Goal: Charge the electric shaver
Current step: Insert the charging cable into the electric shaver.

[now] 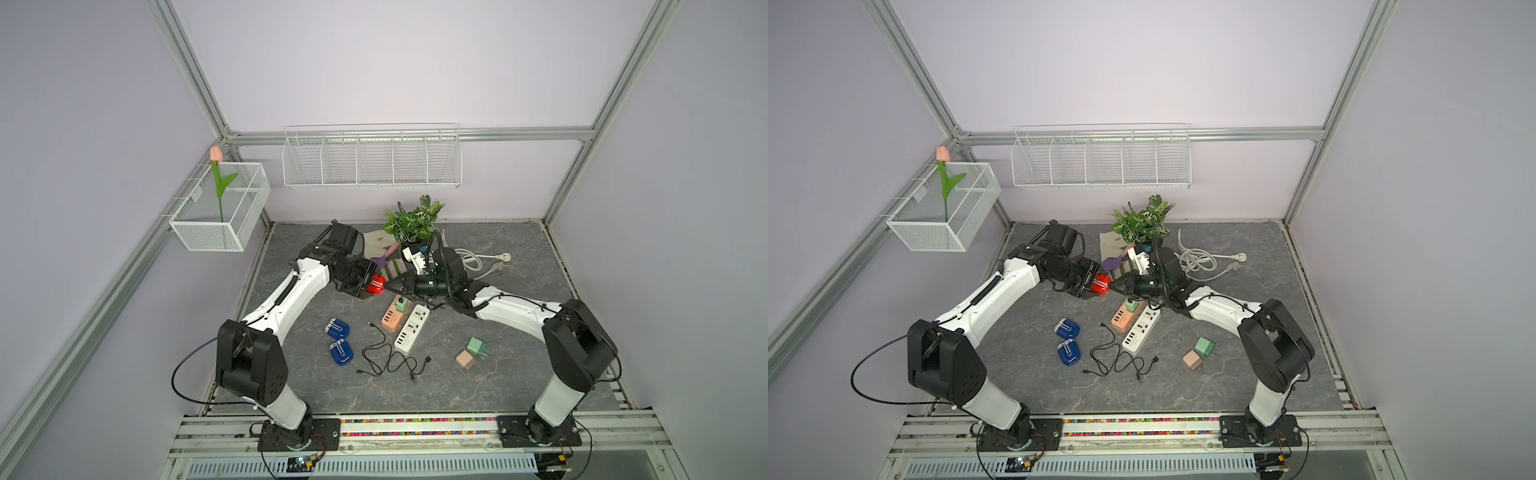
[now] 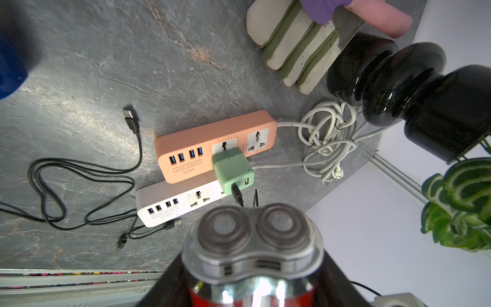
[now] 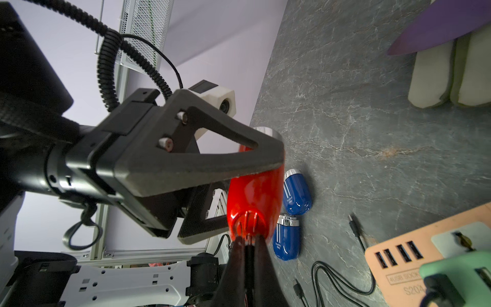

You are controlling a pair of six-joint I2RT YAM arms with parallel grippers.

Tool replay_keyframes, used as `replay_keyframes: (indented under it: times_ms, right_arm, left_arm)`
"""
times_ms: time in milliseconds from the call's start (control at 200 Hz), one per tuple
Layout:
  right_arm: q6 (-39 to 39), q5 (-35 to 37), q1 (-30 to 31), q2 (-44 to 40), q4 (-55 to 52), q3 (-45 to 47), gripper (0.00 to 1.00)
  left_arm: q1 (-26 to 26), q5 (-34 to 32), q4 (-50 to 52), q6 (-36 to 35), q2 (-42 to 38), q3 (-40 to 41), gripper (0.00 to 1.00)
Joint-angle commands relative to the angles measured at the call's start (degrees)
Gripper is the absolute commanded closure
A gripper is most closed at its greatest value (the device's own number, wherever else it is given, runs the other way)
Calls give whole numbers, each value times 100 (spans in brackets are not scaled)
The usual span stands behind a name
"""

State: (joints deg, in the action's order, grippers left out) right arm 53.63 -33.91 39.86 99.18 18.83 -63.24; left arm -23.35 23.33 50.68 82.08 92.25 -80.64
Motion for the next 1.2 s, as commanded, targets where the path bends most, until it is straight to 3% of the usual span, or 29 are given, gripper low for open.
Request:
replay_keyframes:
  times_ms: [0, 860, 1080, 1195]
  right_arm:
    - [-321, 351, 83, -201, 39, -188, 93]
    - [-532, 790, 177, 68, 177, -307, 93]
    - [-324, 688, -31, -267, -111, -176, 70]
    - [-70, 436, -183, -473, -228, -75, 52]
  left_arm:
    - [-225, 365, -94, 235, -50, -12, 100]
    - [-754, 1124, -482, 434, -108, 58, 100]
    - [-323, 656, -162, 160, -233, 204, 100]
    - [6, 453, -128, 39, -192, 190, 100]
